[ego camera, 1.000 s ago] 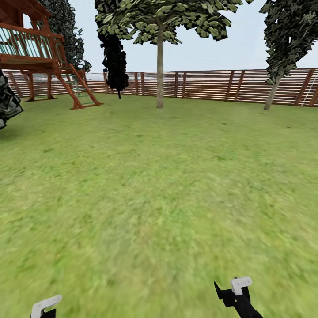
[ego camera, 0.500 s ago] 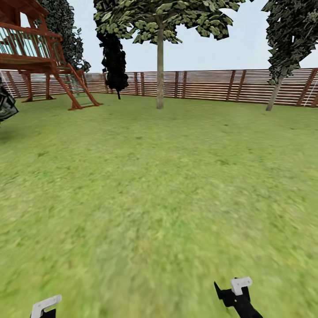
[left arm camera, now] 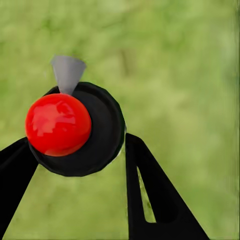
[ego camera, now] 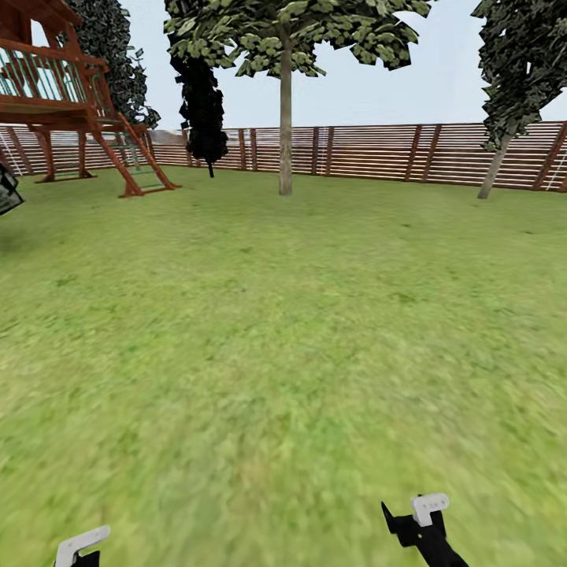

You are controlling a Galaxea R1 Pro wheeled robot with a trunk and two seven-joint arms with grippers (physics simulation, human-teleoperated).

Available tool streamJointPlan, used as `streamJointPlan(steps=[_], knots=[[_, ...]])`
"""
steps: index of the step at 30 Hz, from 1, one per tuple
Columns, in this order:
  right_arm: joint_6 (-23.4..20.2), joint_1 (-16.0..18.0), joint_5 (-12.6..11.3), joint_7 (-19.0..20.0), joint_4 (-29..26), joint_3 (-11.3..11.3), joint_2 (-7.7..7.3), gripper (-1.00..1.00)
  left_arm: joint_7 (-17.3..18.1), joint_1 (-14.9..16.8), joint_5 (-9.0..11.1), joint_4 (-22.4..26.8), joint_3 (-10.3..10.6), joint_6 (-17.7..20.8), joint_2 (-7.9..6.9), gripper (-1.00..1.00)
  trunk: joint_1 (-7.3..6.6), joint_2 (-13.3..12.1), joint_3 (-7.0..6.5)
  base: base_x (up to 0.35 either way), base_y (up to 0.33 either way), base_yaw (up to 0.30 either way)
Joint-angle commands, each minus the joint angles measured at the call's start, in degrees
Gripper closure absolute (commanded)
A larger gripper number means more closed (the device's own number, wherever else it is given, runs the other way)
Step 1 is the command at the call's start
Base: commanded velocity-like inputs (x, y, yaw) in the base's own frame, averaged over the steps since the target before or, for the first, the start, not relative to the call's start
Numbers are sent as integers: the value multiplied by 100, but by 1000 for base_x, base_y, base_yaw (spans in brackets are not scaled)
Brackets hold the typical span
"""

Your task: In the garden, pick up the pesticide atomizer on the floor and spray pesticide onto both trees until each tree trunk is fully covered.

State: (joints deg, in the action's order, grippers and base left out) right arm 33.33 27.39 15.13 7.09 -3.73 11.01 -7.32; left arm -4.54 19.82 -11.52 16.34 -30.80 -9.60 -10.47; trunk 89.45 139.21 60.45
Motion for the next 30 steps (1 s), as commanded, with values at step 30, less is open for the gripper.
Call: streamJointPlan(steps=[30], knots=[[16, 3, 32, 29, -3, 50, 2, -100, -4, 4, -61, -8, -31, -24, -6, 100, 2, 2, 5, 341, 0, 0]])
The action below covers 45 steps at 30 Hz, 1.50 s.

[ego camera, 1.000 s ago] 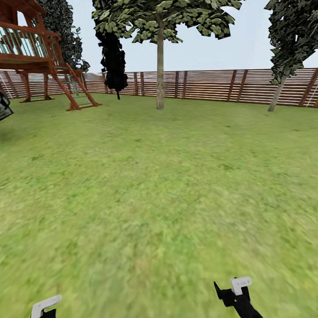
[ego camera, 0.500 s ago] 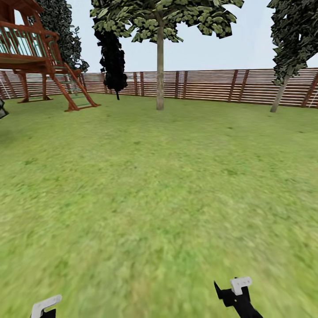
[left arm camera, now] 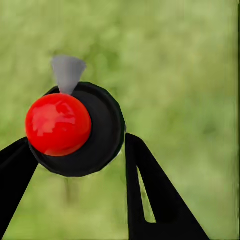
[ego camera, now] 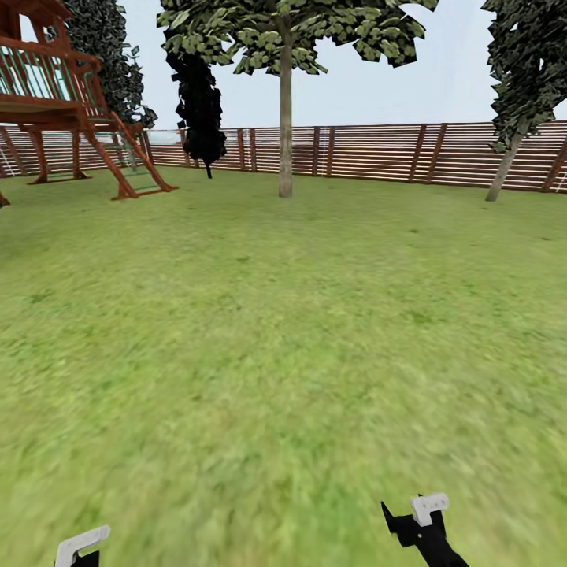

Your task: In the garden, pick up the pesticide atomizer on the floor and spray pesticide onto both trees until each tree trunk is fully covered.

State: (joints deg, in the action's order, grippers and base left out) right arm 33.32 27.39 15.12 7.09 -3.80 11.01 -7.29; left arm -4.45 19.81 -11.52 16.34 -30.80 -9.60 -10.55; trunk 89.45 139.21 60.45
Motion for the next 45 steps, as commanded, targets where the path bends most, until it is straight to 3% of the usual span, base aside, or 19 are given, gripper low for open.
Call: streamJointPlan(steps=[1, 45], knots=[[16, 3, 33, 29, 3, 49, -1, -100, -12, 6, -61, -8, -31, -24, 1, 100, 2, 2, 5, 341, 0, 0], [16, 3, 35, 29, 11, 43, 2, -100, -3, 6, -61, -2, -31, -24, -8, 100, 2, 2, -2, 341, 0, -30]])
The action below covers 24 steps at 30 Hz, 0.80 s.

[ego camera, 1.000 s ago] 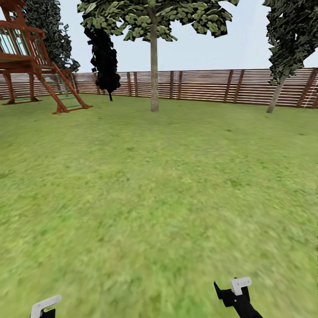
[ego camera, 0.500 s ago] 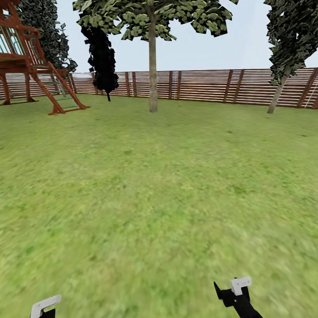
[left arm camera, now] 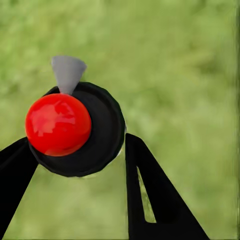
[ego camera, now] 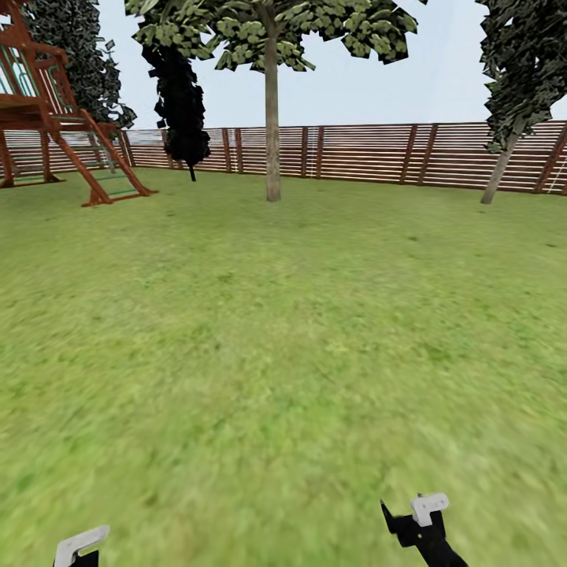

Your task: In the garden, pick up the pesticide atomizer on the floor and spray pesticide onto both trees until each tree trunk is fully covered.

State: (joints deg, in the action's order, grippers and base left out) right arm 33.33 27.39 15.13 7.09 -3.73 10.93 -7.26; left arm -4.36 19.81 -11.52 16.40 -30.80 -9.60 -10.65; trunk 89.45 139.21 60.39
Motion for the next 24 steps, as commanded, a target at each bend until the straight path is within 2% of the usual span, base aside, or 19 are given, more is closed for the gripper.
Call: streamJointPlan(steps=[1, 24], knots=[[16, 3, 34, 29, 4, 50, -2, -100, -12, 6, -61, -8, -31, -24, 1, 100, 2, 2, 5, 341, 0, 0], [16, 3, 30, 31, 4, 50, -1, -100, -12, 6, -61, -6, -31, -24, 1, 100, 2, 2, 5, 341, 0, 0]])
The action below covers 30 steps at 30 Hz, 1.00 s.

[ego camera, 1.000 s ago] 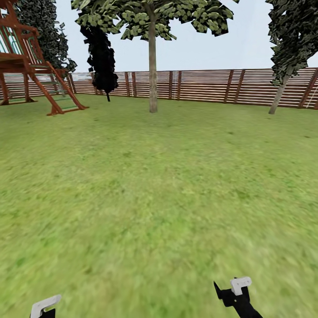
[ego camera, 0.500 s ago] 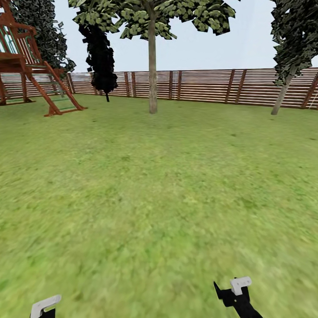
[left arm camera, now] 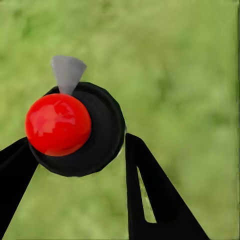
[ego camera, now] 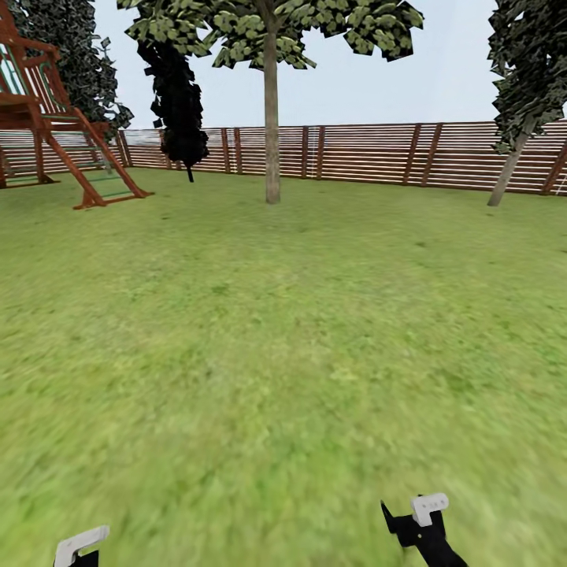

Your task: In the garden, pick up the pesticide atomizer on the floor and spray pesticide onto both trees until each tree trunk is fully covered.

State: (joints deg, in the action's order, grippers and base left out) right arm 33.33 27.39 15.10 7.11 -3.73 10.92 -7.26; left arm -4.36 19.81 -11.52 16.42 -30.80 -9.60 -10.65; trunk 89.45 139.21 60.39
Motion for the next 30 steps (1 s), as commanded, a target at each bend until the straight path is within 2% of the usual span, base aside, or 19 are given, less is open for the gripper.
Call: streamJointPlan(steps=[1, 30], knots=[[16, 3, 34, 28, 4, 51, -1, -100, -12, 6, -61, -8, -31, -24, 1, 100, 2, 2, 5, 341, 0, 0], [15, 3, 35, 29, 4, 53, -1, -100, -12, 6, -63, -8, -31, -24, 1, 100, 2, 2, 5, 341, 0, 0]])
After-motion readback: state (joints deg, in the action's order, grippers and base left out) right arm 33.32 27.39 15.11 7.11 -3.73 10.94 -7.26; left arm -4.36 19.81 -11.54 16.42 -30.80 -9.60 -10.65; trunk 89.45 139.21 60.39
